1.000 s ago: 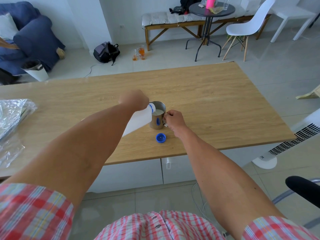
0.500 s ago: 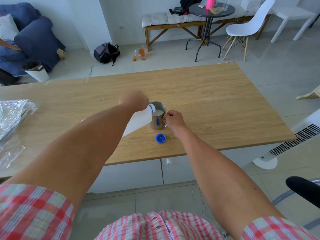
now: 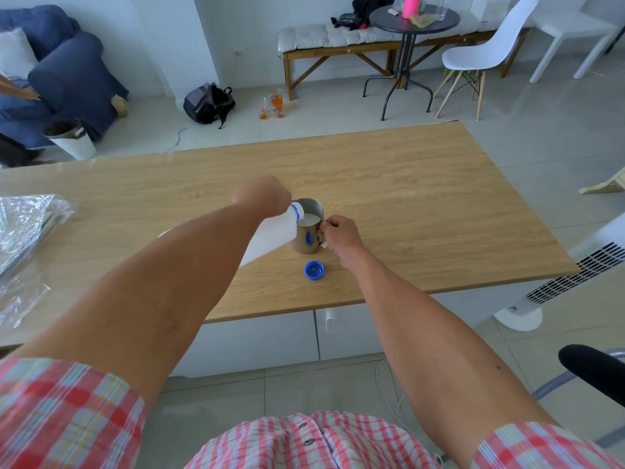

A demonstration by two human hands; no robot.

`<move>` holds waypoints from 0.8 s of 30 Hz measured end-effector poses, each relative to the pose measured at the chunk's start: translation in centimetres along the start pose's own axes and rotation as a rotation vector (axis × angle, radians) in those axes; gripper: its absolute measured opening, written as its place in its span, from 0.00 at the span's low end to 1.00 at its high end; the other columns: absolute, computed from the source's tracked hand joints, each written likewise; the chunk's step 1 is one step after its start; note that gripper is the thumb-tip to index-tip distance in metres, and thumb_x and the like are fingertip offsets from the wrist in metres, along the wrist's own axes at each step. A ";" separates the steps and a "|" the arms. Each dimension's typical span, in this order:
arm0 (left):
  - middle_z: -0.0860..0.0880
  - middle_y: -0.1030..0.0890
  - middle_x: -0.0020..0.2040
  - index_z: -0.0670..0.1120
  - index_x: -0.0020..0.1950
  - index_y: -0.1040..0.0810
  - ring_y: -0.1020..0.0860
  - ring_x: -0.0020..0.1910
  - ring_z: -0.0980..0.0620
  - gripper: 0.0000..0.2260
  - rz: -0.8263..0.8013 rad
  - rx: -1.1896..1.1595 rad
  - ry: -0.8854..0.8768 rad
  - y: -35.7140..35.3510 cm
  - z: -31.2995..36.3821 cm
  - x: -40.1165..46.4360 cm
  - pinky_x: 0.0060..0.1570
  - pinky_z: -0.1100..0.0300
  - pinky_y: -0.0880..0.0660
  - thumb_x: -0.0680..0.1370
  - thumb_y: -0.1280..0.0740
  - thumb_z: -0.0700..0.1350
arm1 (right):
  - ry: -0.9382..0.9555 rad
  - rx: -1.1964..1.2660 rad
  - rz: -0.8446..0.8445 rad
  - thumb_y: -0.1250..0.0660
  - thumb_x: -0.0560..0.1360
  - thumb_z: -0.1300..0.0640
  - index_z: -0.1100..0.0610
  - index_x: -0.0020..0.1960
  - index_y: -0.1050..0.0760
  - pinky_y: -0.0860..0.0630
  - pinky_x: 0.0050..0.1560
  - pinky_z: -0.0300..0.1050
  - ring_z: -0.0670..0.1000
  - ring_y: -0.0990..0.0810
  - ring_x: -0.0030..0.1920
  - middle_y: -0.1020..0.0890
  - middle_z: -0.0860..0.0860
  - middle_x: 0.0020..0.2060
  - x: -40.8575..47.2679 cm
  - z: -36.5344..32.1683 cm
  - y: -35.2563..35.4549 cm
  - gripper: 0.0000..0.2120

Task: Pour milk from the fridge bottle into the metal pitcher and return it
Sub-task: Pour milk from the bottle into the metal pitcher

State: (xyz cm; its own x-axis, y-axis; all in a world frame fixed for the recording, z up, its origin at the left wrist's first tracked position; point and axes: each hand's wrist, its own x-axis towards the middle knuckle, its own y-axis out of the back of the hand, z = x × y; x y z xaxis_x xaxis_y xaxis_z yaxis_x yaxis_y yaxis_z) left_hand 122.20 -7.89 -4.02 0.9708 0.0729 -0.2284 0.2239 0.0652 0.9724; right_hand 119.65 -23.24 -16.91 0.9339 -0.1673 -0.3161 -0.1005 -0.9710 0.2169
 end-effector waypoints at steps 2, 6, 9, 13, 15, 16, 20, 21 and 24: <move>0.46 0.24 0.43 0.44 0.53 0.23 0.22 0.47 0.43 0.10 0.000 -0.003 -0.001 0.0 0.0 0.1 0.45 0.53 0.29 0.81 0.42 0.46 | 0.000 0.000 0.002 0.39 0.81 0.62 0.57 0.46 0.23 0.32 0.33 0.42 0.51 0.27 0.39 0.21 0.56 0.40 0.0 0.0 0.0 0.08; 0.46 0.25 0.42 0.44 0.53 0.23 0.22 0.47 0.43 0.10 0.004 0.001 0.000 -0.1 0.0 0.2 0.44 0.52 0.30 0.81 0.42 0.46 | -0.001 -0.003 0.003 0.39 0.81 0.62 0.57 0.46 0.23 0.31 0.34 0.42 0.51 0.27 0.39 0.21 0.55 0.40 0.1 0.1 0.0 0.08; 0.46 0.24 0.42 0.44 0.53 0.23 0.22 0.47 0.43 0.10 0.001 0.003 0.000 -0.2 0.0 0.3 0.44 0.52 0.30 0.82 0.42 0.47 | 0.010 -0.003 0.006 0.39 0.81 0.63 0.57 0.45 0.23 0.32 0.35 0.43 0.51 0.27 0.39 0.22 0.56 0.39 0.1 0.1 0.0 0.08; 0.46 0.25 0.42 0.44 0.53 0.23 0.23 0.47 0.43 0.10 0.000 0.000 -0.002 -0.1 -0.1 0.4 0.44 0.52 0.30 0.82 0.42 0.47 | 0.016 -0.002 -0.001 0.39 0.81 0.63 0.57 0.45 0.24 0.32 0.34 0.42 0.51 0.28 0.39 0.22 0.56 0.39 0.0 0.0 0.1 0.08; 0.46 0.25 0.42 0.45 0.53 0.23 0.23 0.47 0.44 0.10 0.001 -0.005 0.001 -0.1 0.0 0.4 0.44 0.52 0.31 0.82 0.42 0.47 | 0.016 -0.003 0.000 0.39 0.81 0.63 0.57 0.45 0.24 0.32 0.35 0.43 0.52 0.28 0.40 0.23 0.56 0.39 0.0 0.0 0.1 0.08; 0.46 0.24 0.42 0.45 0.53 0.23 0.23 0.48 0.43 0.10 0.001 -0.009 0.004 -0.2 -0.1 0.4 0.44 0.52 0.31 0.82 0.42 0.47 | 0.017 -0.005 0.001 0.39 0.81 0.63 0.57 0.45 0.24 0.32 0.36 0.44 0.52 0.28 0.40 0.23 0.56 0.39 0.0 0.0 0.1 0.08; 0.45 0.21 0.46 0.45 0.51 0.24 0.22 0.46 0.44 0.10 -0.001 -0.069 0.022 -0.4 -0.6 0.6 0.44 0.52 0.30 0.81 0.42 0.48 | 0.016 -0.014 0.005 0.39 0.81 0.62 0.57 0.45 0.24 0.32 0.37 0.44 0.52 0.28 0.41 0.23 0.56 0.40 -0.1 0.0 0.1 0.08; 0.46 0.22 0.44 0.45 0.49 0.24 0.23 0.43 0.46 0.10 -0.001 -0.088 0.030 -0.6 -0.9 0.6 0.42 0.53 0.31 0.81 0.42 0.48 | 0.015 -0.014 0.004 0.39 0.81 0.62 0.57 0.45 0.24 0.32 0.37 0.44 0.52 0.28 0.41 0.23 0.56 0.40 -0.1 -0.1 0.1 0.08; 0.47 0.22 0.42 0.47 0.44 0.26 0.25 0.37 0.48 0.10 0.003 -0.148 0.056 -1.1 -1.6 0.7 0.34 0.56 0.35 0.79 0.42 0.49 | 0.016 -0.015 0.005 0.39 0.82 0.62 0.57 0.45 0.24 0.32 0.36 0.43 0.51 0.28 0.40 0.23 0.56 0.40 -0.2 -0.1 0.1 0.08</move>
State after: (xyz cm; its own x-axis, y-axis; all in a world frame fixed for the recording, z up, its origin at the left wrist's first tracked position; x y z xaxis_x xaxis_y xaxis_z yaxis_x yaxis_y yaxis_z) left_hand 122.45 -6.31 -5.36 0.9642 0.1285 -0.2319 0.2020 0.2101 0.9566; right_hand 119.46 -23.29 -16.71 0.9387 -0.1690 -0.3004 -0.0998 -0.9675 0.2325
